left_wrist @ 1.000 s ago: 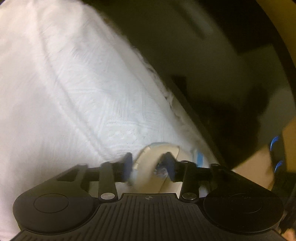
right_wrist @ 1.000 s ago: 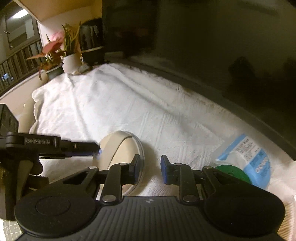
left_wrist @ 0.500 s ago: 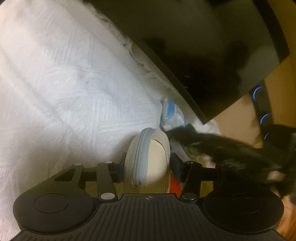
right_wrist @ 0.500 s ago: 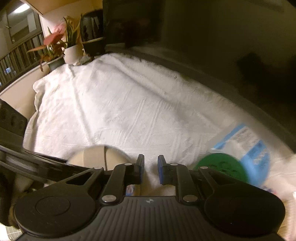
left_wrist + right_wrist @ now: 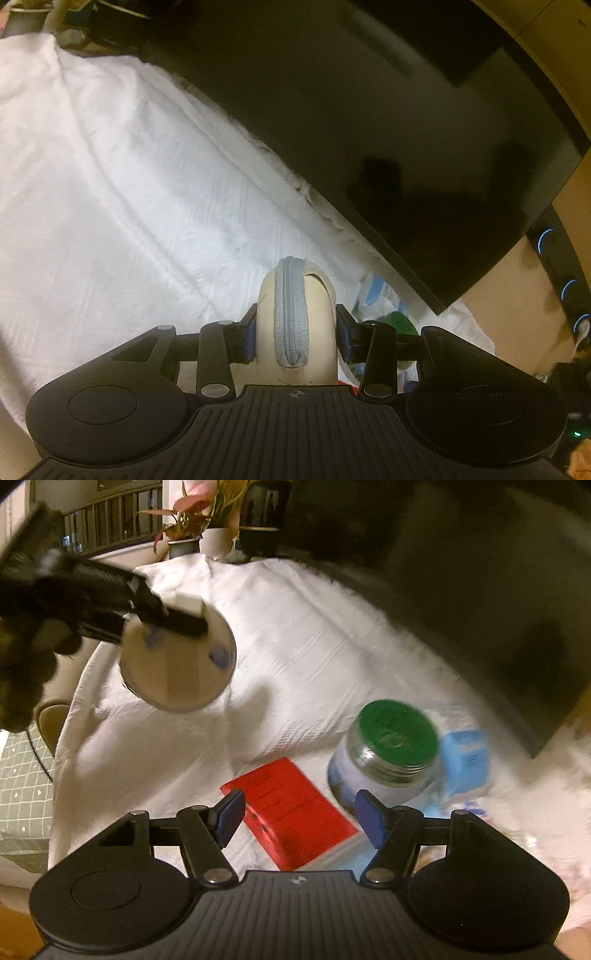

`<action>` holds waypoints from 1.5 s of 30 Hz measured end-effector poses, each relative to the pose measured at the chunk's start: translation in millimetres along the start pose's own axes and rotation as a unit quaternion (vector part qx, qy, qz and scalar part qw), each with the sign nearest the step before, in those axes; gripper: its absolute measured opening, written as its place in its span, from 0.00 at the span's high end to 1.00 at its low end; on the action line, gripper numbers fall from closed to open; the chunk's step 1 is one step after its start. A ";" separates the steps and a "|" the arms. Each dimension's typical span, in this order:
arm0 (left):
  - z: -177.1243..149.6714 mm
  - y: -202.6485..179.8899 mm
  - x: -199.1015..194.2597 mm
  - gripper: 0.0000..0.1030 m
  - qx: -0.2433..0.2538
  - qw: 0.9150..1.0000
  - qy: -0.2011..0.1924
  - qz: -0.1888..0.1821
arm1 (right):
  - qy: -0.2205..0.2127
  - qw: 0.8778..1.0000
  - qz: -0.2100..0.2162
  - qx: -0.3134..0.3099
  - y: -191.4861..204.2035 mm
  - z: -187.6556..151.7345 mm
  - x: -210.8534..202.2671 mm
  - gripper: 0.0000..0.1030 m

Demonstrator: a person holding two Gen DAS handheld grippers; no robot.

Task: Organize soft objects
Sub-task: 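Grasp the red packet with the right tool while the left tool holds the cream object, then carry both objects into the pink box and open both tools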

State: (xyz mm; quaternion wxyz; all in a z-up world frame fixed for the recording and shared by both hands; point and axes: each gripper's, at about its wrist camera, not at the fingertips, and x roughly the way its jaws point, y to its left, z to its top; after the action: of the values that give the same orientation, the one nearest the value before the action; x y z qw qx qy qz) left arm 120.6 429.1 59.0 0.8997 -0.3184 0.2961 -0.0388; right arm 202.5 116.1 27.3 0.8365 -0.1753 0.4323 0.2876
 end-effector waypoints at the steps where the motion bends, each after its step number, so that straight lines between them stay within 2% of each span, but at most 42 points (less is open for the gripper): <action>1: -0.7 0.6 -1.5 0.57 -0.001 1.000 0.001 0.002 | 0.002 1.000 0.004 0.002 0.3 2.2 5.1 0.36; 5: -11.2 1.9 -5.5 0.57 -0.014 1.000 0.009 0.000 | 0.037 0.999 0.003 0.015 -5.4 6.5 31.5 0.36; 8: -14.7 12.6 -17.1 0.57 -0.021 1.000 0.011 0.001 | 0.055 0.996 0.012 0.073 -16.4 -0.7 38.7 0.36; 11: -15.5 19.3 -22.0 0.57 -0.028 1.000 0.009 0.003 | 0.067 0.988 0.056 0.125 -17.9 -10.2 34.3 0.34; 13: -15.3 20.7 -21.4 0.57 -0.029 0.999 0.011 0.010 | 0.064 0.984 0.115 0.123 -6.9 -10.6 23.5 0.35; 14: -14.9 21.4 -21.1 0.57 -0.029 0.999 0.012 0.013 | 0.054 0.986 0.122 0.104 1.9 -9.7 16.3 0.35; 17: -14.6 15.3 -15.6 0.57 -0.023 1.000 0.015 0.015 | 0.022 0.998 0.057 0.029 22.6 -3.4 7.9 0.34; 19: -15.3 14.4 -14.0 0.57 -0.022 1.000 0.018 0.008 | 0.024 0.999 0.024 0.008 23.6 2.1 17.9 0.34; 23: -16.3 9.6 -10.3 0.57 -0.008 1.000 0.029 0.003 | 0.063 0.997 0.036 0.019 11.0 6.5 50.3 0.34; 24: -16.4 9.1 -10.1 0.57 -0.003 1.000 0.031 0.004 | 0.071 0.997 0.039 0.014 12.1 5.7 56.7 0.29; 26: -15.6 9.9 -10.8 0.57 0.002 0.999 0.031 0.012 | 0.068 0.997 0.034 -0.005 17.6 5.2 62.1 0.26; 27: -14.4 10.9 -11.5 0.57 0.001 0.999 0.029 0.017 | 0.066 0.997 0.033 -0.010 19.5 5.2 62.4 0.27; 28: -11.8 12.5 -11.8 0.57 -0.001 0.999 0.027 0.022 | 0.066 0.997 0.033 -0.006 19.4 5.8 61.1 0.36; 29: -9.6 13.1 -11.4 0.57 -0.003 0.999 0.025 0.024 | 0.064 0.997 0.033 0.004 17.5 4.4 57.0 0.46; 30: -4.8 12.3 -10.6 0.57 -0.002 0.999 0.023 0.023 | 0.063 0.997 0.036 0.017 13.9 5.8 51.7 0.47; 32: 6.7 5.4 -7.6 0.57 0.009 1.000 0.018 0.018 | 0.047 0.997 0.039 0.036 5.1 8.8 32.6 0.48; 37: 48.7 -33.0 8.7 0.57 0.054 0.998 -0.015 0.000 | 0.001 0.998 0.012 0.068 -2.0 28.7 -23.9 0.48; 41: 74.8 -80.1 20.5 0.57 0.083 0.995 -0.039 -0.027 | -0.054 0.993 -0.033 0.098 -18.4 47.8 -79.9 0.48; 45: 82.8 -134.2 24.9 0.57 0.108 0.990 -0.053 -0.068 | -0.107 0.983 -0.083 0.127 -49.6 47.7 -155.8 0.48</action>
State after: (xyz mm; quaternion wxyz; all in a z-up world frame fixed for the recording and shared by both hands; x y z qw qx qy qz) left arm 203.2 361.6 177.8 0.9385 -0.2403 0.2201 -0.1144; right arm 191.8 52.2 184.8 0.9145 -0.0714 0.3567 0.1770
